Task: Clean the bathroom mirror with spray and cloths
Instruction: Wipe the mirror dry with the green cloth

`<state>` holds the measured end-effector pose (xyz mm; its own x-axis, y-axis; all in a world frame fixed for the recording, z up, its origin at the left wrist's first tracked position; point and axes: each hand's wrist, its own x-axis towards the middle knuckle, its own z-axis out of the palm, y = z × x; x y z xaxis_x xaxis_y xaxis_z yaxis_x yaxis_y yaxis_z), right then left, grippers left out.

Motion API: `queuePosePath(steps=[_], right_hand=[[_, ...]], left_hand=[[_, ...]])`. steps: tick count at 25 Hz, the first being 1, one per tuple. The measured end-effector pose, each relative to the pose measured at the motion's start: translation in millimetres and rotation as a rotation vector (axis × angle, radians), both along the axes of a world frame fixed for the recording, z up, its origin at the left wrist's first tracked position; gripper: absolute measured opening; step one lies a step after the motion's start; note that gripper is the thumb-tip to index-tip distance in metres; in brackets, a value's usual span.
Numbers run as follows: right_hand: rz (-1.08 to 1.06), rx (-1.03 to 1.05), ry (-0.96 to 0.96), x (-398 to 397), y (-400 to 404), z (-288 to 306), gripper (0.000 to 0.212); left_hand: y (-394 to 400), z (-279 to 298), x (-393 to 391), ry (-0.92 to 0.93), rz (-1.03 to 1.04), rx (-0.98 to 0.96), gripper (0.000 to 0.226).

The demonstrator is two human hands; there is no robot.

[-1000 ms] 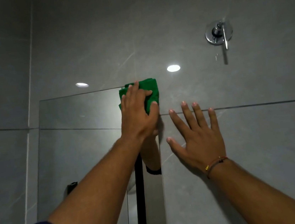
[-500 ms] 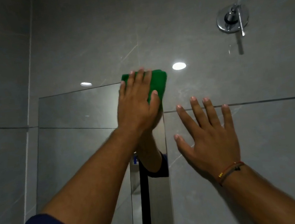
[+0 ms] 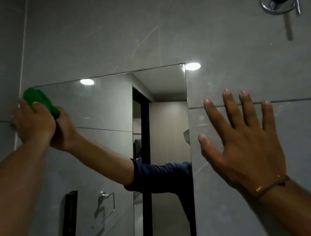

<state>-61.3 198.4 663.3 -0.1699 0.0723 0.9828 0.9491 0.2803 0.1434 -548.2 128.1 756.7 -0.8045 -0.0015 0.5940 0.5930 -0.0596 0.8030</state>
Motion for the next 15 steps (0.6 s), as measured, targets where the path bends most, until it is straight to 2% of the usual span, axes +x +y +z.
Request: queuePosePath(steps=[2,4,6,9,12,14,15], right_hand=[[0.011,0.007,0.005,1,0,2,0.082],[0.021,0.007,0.004,1,-1,0,0.083],[0.037,0.011,0.002,1,-1,-3,0.082],[0.059,0.024,0.002,8,-2,-4,0.076],[0.080,0.052,0.000,9,-2,-7,0.069],[0.090,0.063,0.005,8,-2,-7,0.069],[0.086,0.064,0.009,7,-2,-7,0.071]], left_hand=[[7,-2,64,-0.137,0.032,0.010,0.065],[13,-1,153,-0.064,0.010,0.065,0.063],[23,-13,248,0.202,-0.034,0.038,0.064],[33,-53,341,0.810,-0.077,-0.074,0.065],[28,-68,309,1.303,-0.102,-0.198,0.067],[22,-63,252,1.412,-0.065,-0.221,0.070],[19,-60,219,1.365,-0.050,-0.217,0.071]])
